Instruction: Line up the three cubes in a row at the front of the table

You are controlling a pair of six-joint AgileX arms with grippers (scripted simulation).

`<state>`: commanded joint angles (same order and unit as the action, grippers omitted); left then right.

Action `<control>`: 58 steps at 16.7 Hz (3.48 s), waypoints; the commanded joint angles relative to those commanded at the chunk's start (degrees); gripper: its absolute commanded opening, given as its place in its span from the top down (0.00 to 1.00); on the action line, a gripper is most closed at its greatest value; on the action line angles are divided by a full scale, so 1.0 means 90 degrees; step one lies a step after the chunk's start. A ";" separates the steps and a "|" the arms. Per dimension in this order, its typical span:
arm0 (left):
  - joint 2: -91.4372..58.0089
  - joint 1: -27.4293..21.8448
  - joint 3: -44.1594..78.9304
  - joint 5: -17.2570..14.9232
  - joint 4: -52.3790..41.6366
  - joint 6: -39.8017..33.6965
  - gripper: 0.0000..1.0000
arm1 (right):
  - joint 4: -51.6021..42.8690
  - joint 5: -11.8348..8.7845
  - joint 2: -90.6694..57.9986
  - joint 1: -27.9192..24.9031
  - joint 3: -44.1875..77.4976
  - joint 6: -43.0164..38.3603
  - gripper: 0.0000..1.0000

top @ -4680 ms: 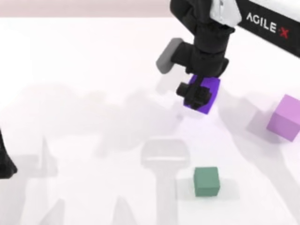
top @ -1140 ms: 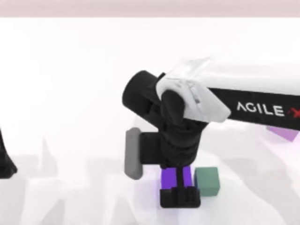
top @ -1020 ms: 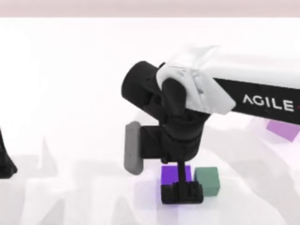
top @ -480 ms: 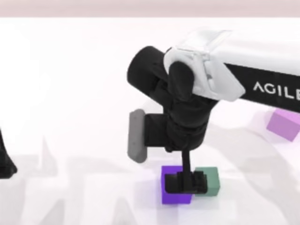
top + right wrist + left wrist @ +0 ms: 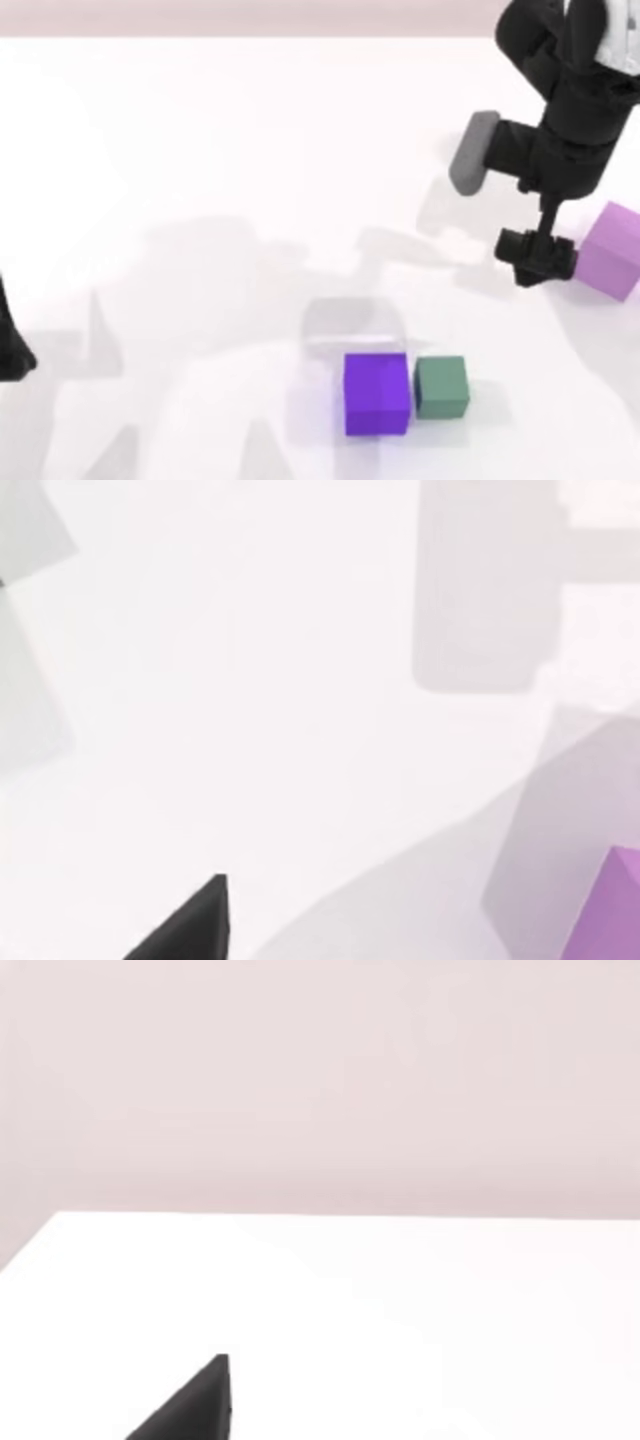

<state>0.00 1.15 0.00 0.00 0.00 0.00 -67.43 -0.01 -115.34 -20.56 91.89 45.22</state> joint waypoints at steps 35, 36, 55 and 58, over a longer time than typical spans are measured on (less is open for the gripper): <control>0.0000 0.0000 0.0000 0.0000 0.0000 0.0000 0.00 | 0.2032 0.0016 -0.0758 0.1648 -0.1176 0.0298 0.75; 0.0000 0.0000 0.0000 0.0000 0.0000 0.0000 0.00 | 0.2032 0.0016 -0.0758 0.1648 -0.1176 0.0298 0.83; 0.0000 0.0000 0.0000 0.0000 0.0000 0.0000 0.00 | 0.0551 -0.0021 -0.0191 0.1590 -0.0273 0.0283 1.00; 0.0000 0.0000 0.0000 0.0000 0.0000 0.0000 0.00 | 0.0397 -0.0020 -0.0104 0.1585 -0.0166 0.0276 1.00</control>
<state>0.00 1.15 0.00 0.00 0.00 0.00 -63.86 -0.19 -116.28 -6.30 90.40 47.71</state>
